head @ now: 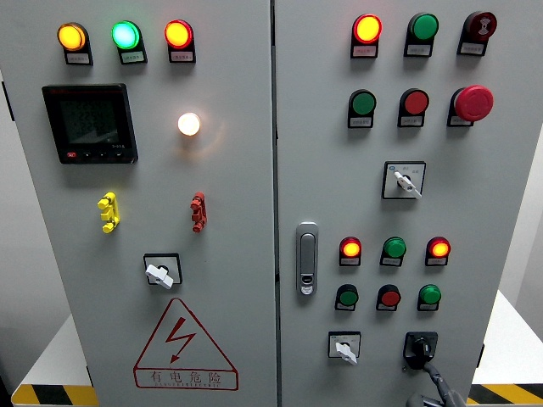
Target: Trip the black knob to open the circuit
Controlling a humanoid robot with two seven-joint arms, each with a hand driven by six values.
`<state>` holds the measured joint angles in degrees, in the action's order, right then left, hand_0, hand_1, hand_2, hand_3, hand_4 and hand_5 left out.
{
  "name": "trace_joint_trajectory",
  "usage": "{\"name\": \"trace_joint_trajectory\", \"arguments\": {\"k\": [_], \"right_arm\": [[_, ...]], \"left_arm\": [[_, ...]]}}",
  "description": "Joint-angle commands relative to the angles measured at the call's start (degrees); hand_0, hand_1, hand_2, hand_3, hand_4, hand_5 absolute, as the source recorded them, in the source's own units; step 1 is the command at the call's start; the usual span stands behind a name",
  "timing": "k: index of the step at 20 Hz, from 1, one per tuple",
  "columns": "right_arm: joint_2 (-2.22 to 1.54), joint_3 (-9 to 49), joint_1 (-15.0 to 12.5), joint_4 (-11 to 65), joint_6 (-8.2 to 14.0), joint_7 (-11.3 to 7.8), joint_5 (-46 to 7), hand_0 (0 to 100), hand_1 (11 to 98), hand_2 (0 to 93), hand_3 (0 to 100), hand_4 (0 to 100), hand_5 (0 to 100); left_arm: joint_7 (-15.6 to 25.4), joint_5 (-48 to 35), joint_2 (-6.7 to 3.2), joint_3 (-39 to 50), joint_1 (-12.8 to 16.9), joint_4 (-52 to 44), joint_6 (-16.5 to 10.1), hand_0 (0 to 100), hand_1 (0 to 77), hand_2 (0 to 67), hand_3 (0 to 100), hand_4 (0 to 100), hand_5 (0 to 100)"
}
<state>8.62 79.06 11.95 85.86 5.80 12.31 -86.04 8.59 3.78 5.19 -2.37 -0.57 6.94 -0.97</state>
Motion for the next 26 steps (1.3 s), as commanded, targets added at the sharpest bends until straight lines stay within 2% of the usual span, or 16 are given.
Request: {"name": "trace_joint_trajectory", "arguments": {"k": [1, 9, 20, 26], "right_arm": [[-0.01, -0.13, 0.0, 0.01, 0.0, -0.01, 0.0, 100, 73.0, 5.9, 93, 99, 100], [0.08, -0.83, 0.97, 0.01, 0.0, -0.01, 0.0, 100, 72.2, 5.9, 94, 99, 100], [0.08, -0.75, 0.62, 0.01, 0.0, -0.01, -0.09, 100, 70.1, 6.1, 94, 100, 100], [-0.1, -0.57, 0.35, 0.01, 0.09, -0.1, -0.09, 100, 69.3, 6.2, 95, 100, 100]], "left_arm": [[0.03, 0.0, 0.0, 0.0, -0.05, 0.0, 0.0, 0, 3.1, 12.9, 21, 7, 2], [0.03, 0.0, 0.0, 0.0, -0.05, 0.0, 0.0, 0, 3.1, 12.9, 21, 7, 2], [0.03, 0.0, 0.0, 0.0, -0.05, 0.0, 0.0, 0, 3.2, 12.9, 21, 7, 2], [0.03, 0.0, 0.0, 0.0, -0.05, 0.0, 0.0, 0, 3.1, 12.9, 21, 7, 2]]}}
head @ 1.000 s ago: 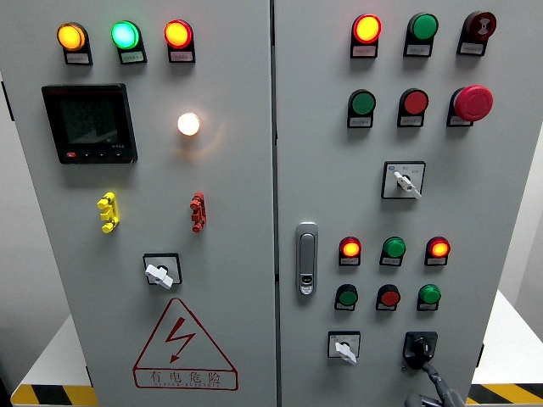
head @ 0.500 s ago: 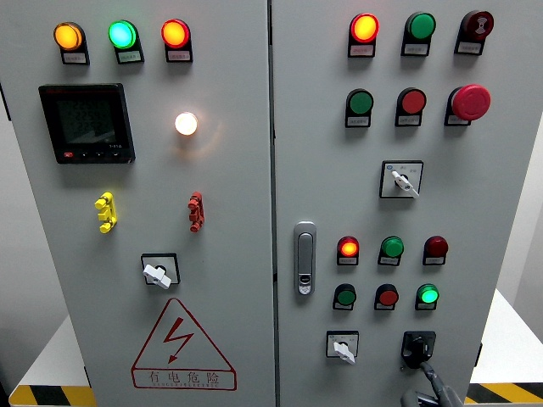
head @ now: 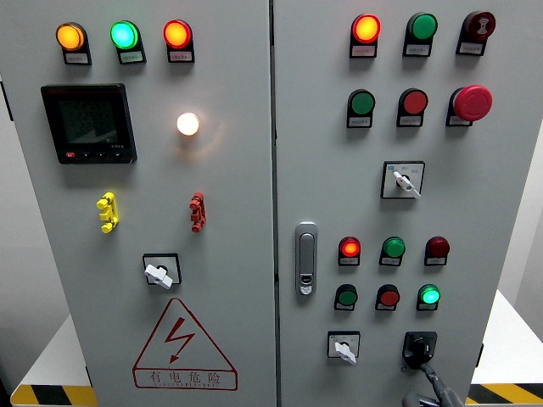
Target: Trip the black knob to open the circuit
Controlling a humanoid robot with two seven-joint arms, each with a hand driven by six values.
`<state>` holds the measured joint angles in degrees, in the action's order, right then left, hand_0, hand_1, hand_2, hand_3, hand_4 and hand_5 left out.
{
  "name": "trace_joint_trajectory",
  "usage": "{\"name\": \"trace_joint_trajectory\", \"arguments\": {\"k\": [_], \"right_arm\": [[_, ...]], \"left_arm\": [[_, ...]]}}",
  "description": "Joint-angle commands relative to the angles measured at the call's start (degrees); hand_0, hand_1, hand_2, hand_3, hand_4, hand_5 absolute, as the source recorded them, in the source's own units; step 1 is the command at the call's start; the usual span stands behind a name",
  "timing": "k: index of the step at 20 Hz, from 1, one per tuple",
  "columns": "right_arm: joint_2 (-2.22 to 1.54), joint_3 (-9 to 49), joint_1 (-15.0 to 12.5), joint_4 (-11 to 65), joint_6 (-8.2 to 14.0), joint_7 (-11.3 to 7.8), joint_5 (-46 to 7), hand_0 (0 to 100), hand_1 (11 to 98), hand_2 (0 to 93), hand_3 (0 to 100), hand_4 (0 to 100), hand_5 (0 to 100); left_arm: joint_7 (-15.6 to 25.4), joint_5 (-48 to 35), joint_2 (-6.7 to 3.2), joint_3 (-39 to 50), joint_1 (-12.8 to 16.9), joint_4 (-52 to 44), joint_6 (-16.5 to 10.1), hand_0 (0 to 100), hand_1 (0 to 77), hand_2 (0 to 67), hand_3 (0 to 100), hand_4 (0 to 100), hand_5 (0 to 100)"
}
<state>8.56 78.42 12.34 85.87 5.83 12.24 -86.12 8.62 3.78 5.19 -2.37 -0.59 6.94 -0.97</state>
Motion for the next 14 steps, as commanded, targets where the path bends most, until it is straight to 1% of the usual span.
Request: {"name": "trace_joint_trajectory", "arguments": {"k": [1, 2, 3, 6, 7, 8, 9, 11, 14], "right_arm": [[-0.03, 0.24, -0.04, 0.0, 0.06, -0.03, 0.08, 100, 68.9, 6.2, 95, 100, 100], [-0.03, 0.33, -0.04, 0.0, 0.06, -0.03, -0.01, 100, 68.8, 6.3, 95, 100, 100], [-0.12, 0.33, -0.04, 0.09, 0.14, -0.03, -0.01, 100, 68.8, 6.3, 95, 100, 100], [-0.12, 0.5, -0.12, 0.18, 0.23, -0.03, -0.01, 100, 68.7, 6.3, 95, 100, 100], [-0.29, 0.59, -0.21, 0.18, 0.23, -0.03, -0.01, 100, 68.8, 6.3, 95, 100, 100], [-0.38, 0.85, -0.39, 0.26, 0.23, -0.03, -0.01, 100, 68.9, 6.3, 95, 100, 100], [-0.38, 0.94, -0.39, 0.35, 0.23, -0.03, -0.01, 100, 68.9, 6.3, 95, 100, 100], [-0.56, 1.12, -0.74, 0.61, 0.23, -0.03, -0.01, 100, 68.5, 6.4, 95, 100, 100], [-0.56, 1.82, -1.18, 0.96, 0.23, -0.03, -0.01, 100, 68.4, 6.4, 95, 100, 100]], "left_arm": [[-0.01, 0.0, 0.0, 0.0, -0.02, 0.0, 0.0, 0, 3.1, 12.9, 21, 7, 2], [-0.01, 0.0, 0.0, 0.0, -0.02, 0.0, 0.0, 0, 3.1, 12.9, 21, 7, 2], [-0.01, 0.0, 0.0, 0.0, -0.02, 0.0, 0.0, 0, 3.1, 12.9, 21, 7, 2], [-0.01, 0.0, 0.0, 0.0, -0.02, 0.0, 0.0, 0, 3.0, 12.9, 21, 7, 2], [-0.01, 0.0, 0.0, 0.0, -0.02, 0.0, 0.0, 0, 3.1, 12.9, 21, 7, 2], [-0.01, 0.0, 0.0, 0.0, -0.02, 0.0, 0.0, 0, 3.1, 12.9, 21, 7, 2], [-0.01, 0.0, 0.0, 0.0, -0.02, 0.0, 0.0, 0, 3.1, 12.9, 21, 7, 2], [-0.01, 0.0, 0.0, 0.0, -0.02, 0.0, 0.0, 0, 3.1, 12.9, 21, 7, 2], [-0.01, 0.0, 0.0, 0.0, -0.02, 0.0, 0.0, 0, 3.2, 12.9, 21, 7, 2]]}}
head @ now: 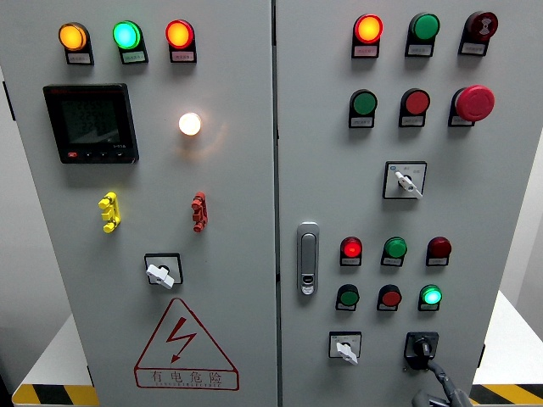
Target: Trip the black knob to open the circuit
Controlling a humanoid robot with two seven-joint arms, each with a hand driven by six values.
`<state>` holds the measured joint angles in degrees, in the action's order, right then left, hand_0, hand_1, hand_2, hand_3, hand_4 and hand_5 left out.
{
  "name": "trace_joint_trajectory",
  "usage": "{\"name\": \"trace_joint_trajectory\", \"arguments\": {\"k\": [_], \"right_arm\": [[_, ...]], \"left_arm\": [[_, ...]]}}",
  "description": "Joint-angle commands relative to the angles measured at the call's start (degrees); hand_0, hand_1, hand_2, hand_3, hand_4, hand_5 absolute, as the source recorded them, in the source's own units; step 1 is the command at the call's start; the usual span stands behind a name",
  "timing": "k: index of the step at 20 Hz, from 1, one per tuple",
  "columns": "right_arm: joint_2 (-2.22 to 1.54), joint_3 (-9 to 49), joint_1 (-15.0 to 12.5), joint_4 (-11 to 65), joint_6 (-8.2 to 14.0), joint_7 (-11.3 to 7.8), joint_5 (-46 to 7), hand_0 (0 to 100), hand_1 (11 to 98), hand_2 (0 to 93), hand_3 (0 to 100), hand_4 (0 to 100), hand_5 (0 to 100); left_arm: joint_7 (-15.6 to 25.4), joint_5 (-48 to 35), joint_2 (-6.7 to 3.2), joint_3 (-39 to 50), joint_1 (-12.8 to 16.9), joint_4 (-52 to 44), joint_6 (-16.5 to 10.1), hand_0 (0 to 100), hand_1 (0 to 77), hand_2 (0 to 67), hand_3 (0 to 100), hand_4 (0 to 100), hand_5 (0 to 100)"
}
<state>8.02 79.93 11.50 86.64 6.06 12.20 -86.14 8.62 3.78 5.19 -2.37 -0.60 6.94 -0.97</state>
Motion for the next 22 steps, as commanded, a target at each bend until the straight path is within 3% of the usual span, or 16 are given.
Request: {"name": "trace_joint_trajectory", "arguments": {"k": [1, 6, 10, 14, 16, 17, 18, 22], "right_arm": [[-0.02, 0.32, -0.42, 0.37, 0.0, 0.02, 0.0, 100, 68.3, 6.4, 95, 100, 100], [-0.02, 0.76, -1.13, 1.16, 0.0, -0.15, 0.0, 100, 67.5, 6.4, 96, 100, 100], [0.42, 1.2, -1.74, 2.12, 0.09, -0.24, -0.09, 100, 65.9, 6.4, 96, 100, 100], [0.42, 1.28, -3.58, 4.67, 0.0, -0.24, -0.61, 100, 57.6, 11.5, 99, 100, 100], [0.33, 1.28, -4.55, 5.2, 0.09, -0.24, -0.79, 100, 53.0, 12.7, 95, 100, 100], [-0.02, 1.28, -5.16, 6.25, 0.09, -0.16, -0.79, 100, 52.4, 13.2, 90, 98, 100], [-0.11, 1.28, -5.87, 7.13, 0.0, -0.15, -0.79, 100, 52.3, 13.4, 87, 93, 100], [0.07, 1.02, -9.03, 9.85, 0.0, -0.24, -0.88, 100, 52.0, 13.5, 75, 74, 100]], "left_arm": [[-0.09, 0.0, 0.0, 0.0, -0.02, 0.0, 0.0, 0, 3.2, 12.9, 21, 7, 2], [0.0, 0.0, 0.0, 0.0, -0.02, 0.0, 0.0, 0, 3.1, 12.9, 21, 7, 2], [0.0, 0.0, 0.0, 0.0, -0.02, 0.0, 0.0, 0, 3.2, 12.9, 21, 7, 2], [0.0, 0.0, 0.0, 0.0, -0.02, 0.0, 0.0, 0, 3.1, 12.9, 21, 7, 2], [0.0, 0.0, 0.0, 0.0, -0.02, 0.0, 0.0, 0, 3.2, 12.9, 21, 7, 2], [0.0, 0.0, 0.0, 0.0, 0.07, 0.0, 0.0, 0, 3.2, 12.9, 21, 7, 2], [0.0, 0.0, -0.09, 0.0, 0.07, 0.0, 0.0, 0, 3.2, 12.9, 21, 7, 2], [0.0, 0.0, 0.0, 0.0, 0.07, 0.0, 0.0, 0, 3.2, 12.9, 21, 7, 2]]}}
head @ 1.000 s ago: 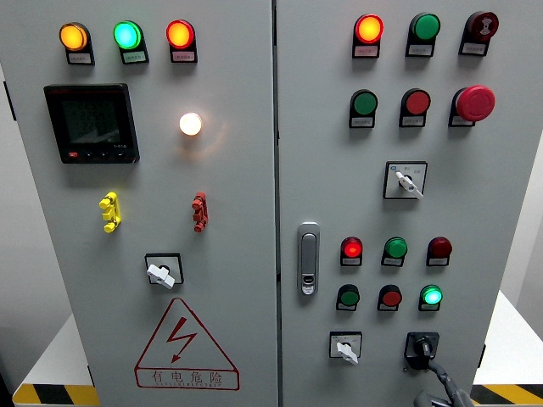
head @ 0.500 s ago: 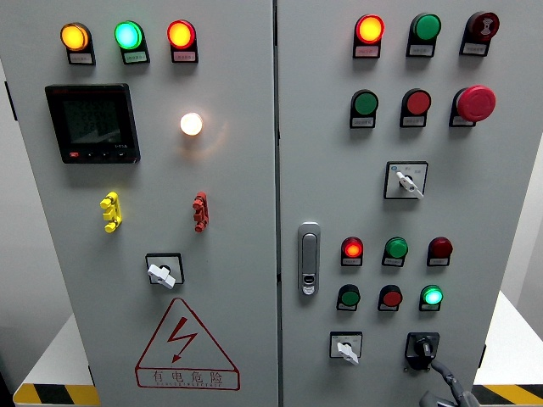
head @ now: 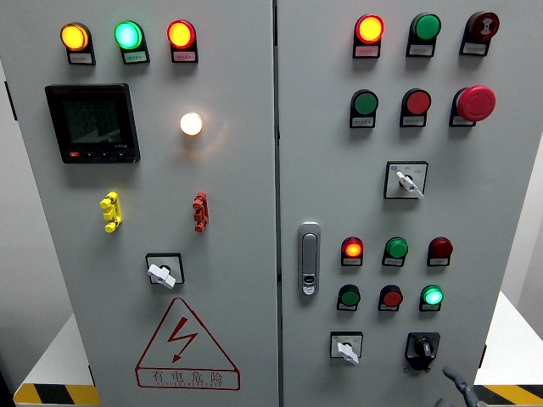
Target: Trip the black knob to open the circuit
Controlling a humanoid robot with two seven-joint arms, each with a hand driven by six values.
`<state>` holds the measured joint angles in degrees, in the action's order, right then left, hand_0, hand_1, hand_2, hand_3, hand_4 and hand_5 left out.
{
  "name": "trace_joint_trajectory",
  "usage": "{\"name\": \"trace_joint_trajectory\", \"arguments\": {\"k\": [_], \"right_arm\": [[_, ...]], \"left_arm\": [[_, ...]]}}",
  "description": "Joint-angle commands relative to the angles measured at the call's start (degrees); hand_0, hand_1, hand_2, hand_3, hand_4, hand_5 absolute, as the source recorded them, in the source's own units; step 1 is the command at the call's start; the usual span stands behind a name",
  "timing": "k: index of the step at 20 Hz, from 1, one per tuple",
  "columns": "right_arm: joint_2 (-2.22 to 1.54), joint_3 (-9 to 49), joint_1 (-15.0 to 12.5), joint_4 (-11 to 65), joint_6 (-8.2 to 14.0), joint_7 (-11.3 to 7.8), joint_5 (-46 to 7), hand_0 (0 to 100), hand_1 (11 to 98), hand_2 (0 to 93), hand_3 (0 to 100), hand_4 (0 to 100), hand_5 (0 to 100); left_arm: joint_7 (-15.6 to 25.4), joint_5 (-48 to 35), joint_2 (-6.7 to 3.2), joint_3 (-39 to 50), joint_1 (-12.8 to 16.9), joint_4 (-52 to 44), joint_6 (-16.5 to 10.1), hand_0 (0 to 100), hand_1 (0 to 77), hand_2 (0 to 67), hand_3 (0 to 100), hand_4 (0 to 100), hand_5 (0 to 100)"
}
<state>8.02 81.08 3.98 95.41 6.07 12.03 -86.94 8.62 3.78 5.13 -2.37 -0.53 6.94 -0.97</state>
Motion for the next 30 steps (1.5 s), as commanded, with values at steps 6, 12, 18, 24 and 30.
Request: {"name": "trace_joint_trajectory", "arguments": {"k": [6, 12, 18, 24, 30], "right_arm": [[0.16, -0.22, -2.57, 1.27, -0.01, -0.08, -2.01, 100, 52.0, 8.9, 55, 51, 77], [0.25, -0.39, -4.34, 1.45, 0.08, -0.25, -4.38, 100, 52.0, 10.0, 44, 40, 64], [0.25, -0.48, -4.6, 1.54, 0.08, -0.25, -4.64, 100, 52.0, 11.4, 35, 32, 52], [0.25, -0.48, -4.51, 1.63, 0.08, -0.25, -4.91, 100, 51.5, 12.6, 31, 28, 48], [0.33, -0.48, -4.42, 1.71, 0.52, -0.25, -5.78, 100, 51.5, 13.1, 30, 27, 44]], "left_arm": [[-0.01, 0.0, 0.06, -0.01, 0.0, 0.0, 0.0, 0, 3.2, 12.9, 21, 7, 2], [-0.01, 0.0, -0.03, -0.01, 0.0, 0.0, 0.0, 0, 3.2, 12.9, 21, 7, 2], [-0.01, 0.0, 0.06, -0.01, 0.0, 0.0, 0.0, 0, 3.2, 12.9, 21, 7, 2], [-0.01, 0.0, 0.06, -0.01, 0.0, 0.0, 0.0, 0, 3.2, 12.9, 21, 7, 2], [-0.01, 0.0, 0.06, -0.01, 0.0, 0.0, 0.0, 0, 3.2, 12.9, 21, 7, 2]]}}
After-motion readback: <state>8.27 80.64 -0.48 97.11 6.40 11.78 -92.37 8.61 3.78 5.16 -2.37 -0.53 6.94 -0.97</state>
